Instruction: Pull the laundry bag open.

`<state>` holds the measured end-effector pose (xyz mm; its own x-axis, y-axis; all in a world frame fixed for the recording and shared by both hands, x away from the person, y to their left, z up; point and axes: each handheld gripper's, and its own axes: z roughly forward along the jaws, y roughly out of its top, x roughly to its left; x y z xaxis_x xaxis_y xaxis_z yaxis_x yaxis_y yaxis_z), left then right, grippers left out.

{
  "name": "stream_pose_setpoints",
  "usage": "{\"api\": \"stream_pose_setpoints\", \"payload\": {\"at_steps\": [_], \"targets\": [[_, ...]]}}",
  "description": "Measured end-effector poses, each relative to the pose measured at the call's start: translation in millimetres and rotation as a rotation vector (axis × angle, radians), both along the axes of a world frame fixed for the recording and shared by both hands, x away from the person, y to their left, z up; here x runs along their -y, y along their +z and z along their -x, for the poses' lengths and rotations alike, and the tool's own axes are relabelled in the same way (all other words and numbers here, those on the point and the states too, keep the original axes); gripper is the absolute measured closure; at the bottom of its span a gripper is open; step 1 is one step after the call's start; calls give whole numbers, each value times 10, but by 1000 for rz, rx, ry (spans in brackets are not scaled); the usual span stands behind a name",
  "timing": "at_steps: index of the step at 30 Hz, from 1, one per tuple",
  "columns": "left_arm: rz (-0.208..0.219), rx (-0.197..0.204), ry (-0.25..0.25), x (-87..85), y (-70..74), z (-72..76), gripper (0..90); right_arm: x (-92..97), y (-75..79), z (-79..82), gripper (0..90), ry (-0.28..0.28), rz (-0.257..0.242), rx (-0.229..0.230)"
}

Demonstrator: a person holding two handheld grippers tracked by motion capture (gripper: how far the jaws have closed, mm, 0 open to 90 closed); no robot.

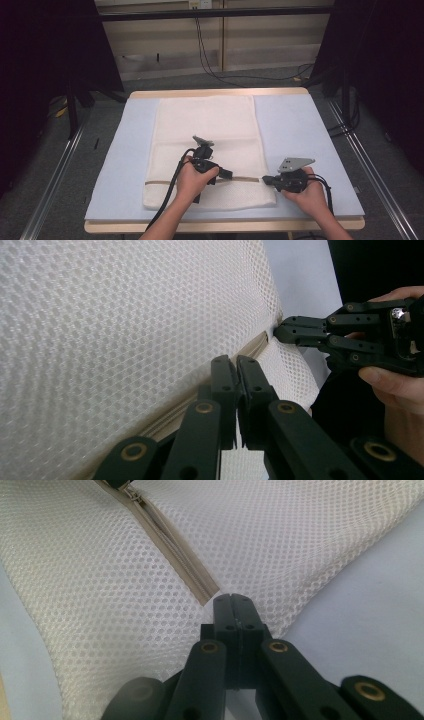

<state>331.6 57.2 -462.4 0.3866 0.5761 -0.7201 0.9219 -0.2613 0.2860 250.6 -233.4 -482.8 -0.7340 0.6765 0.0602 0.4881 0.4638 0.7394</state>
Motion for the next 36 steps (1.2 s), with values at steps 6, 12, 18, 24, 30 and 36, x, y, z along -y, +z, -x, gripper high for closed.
{"api": "stream_pose_setpoints", "payload": {"at_steps": [6,12,18,24,30,36], "targets": [[-6,5,-9,-67,8,-7,875,4,0,-1,900,-2,-3,-5],[2,3,-5,-89,8,8,875,5,-1,-2,900,-1,-7,-7],[-10,7,-1,-119,15,6,875,3,1,-3,900,0,-3,-4],[-8,4,1,-157,12,-3,875,6,-1,-1,900,-4,-8,-9],[2,-5,-7,-201,21,0,875,5,-3,-1,900,-4,-9,-7],[1,-5,-2,-221,40,1,875,9,-7,3,900,-8,-15,-9]]}}
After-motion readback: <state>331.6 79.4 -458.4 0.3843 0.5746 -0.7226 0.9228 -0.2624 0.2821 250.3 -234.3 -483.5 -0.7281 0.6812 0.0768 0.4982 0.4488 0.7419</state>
